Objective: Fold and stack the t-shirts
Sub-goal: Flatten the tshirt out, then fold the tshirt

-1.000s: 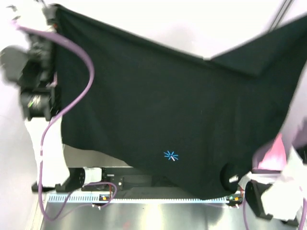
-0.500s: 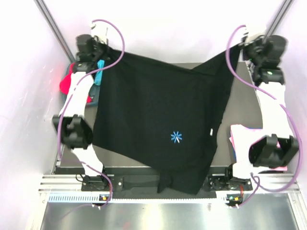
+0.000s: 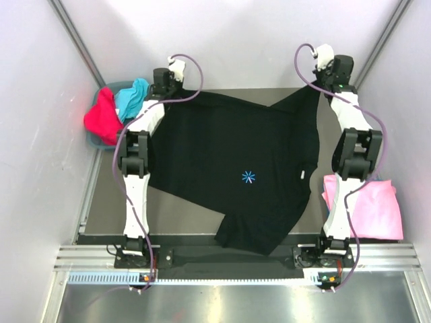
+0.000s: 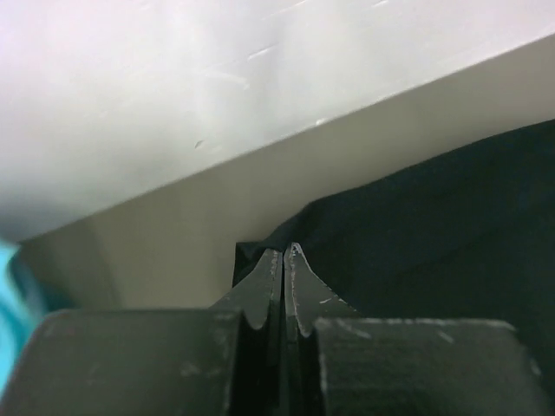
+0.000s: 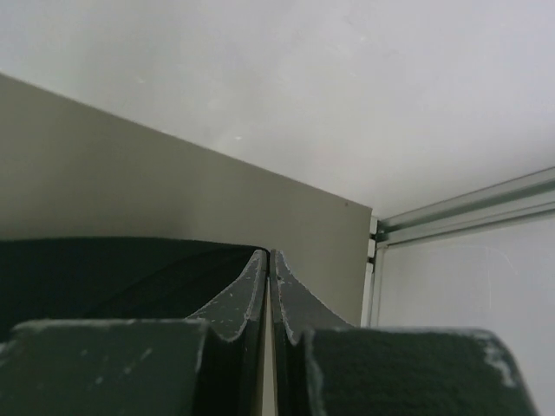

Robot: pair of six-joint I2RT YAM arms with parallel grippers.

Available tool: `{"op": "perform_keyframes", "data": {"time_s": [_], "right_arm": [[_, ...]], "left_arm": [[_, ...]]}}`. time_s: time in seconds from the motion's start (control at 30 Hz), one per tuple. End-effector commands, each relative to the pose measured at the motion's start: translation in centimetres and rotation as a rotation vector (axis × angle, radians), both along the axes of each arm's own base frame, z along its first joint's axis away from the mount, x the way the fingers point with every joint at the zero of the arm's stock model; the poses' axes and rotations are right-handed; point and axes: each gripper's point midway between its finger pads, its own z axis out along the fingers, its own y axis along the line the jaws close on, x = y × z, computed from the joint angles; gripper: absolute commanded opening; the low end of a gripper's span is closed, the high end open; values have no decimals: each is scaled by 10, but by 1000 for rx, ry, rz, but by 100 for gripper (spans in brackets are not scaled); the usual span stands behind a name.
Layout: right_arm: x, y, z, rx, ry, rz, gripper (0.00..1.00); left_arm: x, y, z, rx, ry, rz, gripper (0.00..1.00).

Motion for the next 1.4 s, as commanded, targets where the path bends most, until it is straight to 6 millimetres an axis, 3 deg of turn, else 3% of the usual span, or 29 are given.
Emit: {"op": "perform_keyframes", "data": {"time_s": [0.0, 0.03, 0.07, 0.1, 0.13, 0.17, 0.2, 0.3, 0.53, 0.67, 0.8, 0.87, 0.9, 0.93, 0.97, 1.03, 1.1, 1.13, 1.2, 1.23, 1.37], "right_arm": [[27, -13, 48, -38, -149, -85, 0], [32, -18, 58, -49, -180, -109, 0], [37, -21, 61, -60, -201, -120, 0], [42, -22, 53, -67, -199, -121, 0], [45, -23, 62, -72, -235, -127, 0], [48, -23, 64, -75, -246, -127, 0], [51, -23, 60, -79, -249, -131, 0], [57, -22, 79, -91, -320, -139, 0], [60, -16, 139, -111, -488, -123, 0], [62, -7, 151, -135, -532, -93, 0], [62, 2, 141, -134, -494, -63, 0], [61, 4, 117, -135, -430, -54, 0], [56, 5, 121, -134, -424, -49, 0], [54, 5, 100, -133, -368, -45, 0], [52, 5, 93, -134, -343, -44, 0], [43, 5, 78, -130, -285, -41, 0], [34, 6, 80, -128, -267, -42, 0], [30, 6, 69, -124, -236, -39, 0], [24, 7, 78, -118, -243, -39, 0], [19, 7, 66, -115, -198, -40, 0], [6, 13, 74, -100, -184, -10, 0]], "left_arm": [[38, 8, 63, 7, -272, 24, 0], [45, 6, 75, 4, -313, 18, 0], [52, 5, 59, 8, -307, 11, 0], [56, 3, 60, 6, -322, 5, 0], [60, 3, 74, 0, -360, 5, 0], [64, 2, 62, 1, -353, 3, 0], [67, 2, 65, 5, -373, 8, 0], [69, -1, 70, 25, -407, 14, 0], [72, 3, 115, 36, -556, 53, 0], [69, -1, 130, 42, -599, 32, 0], [67, -11, 124, 50, -584, -10, 0], [64, -18, 115, 49, -550, -40, 0], [62, -19, 110, 50, -530, -50, 0], [60, -24, 95, 51, -499, -80, 0], [57, -25, 99, 55, -497, -92, 0], [55, -24, 85, 70, -469, -101, 0], [55, -23, 82, 80, -465, -98, 0], [55, -23, 83, 78, -469, -96, 0], [57, -23, 80, 82, -474, -99, 0], [58, -24, 84, 82, -485, -102, 0], [64, -25, 85, 81, -503, -102, 0]]}}
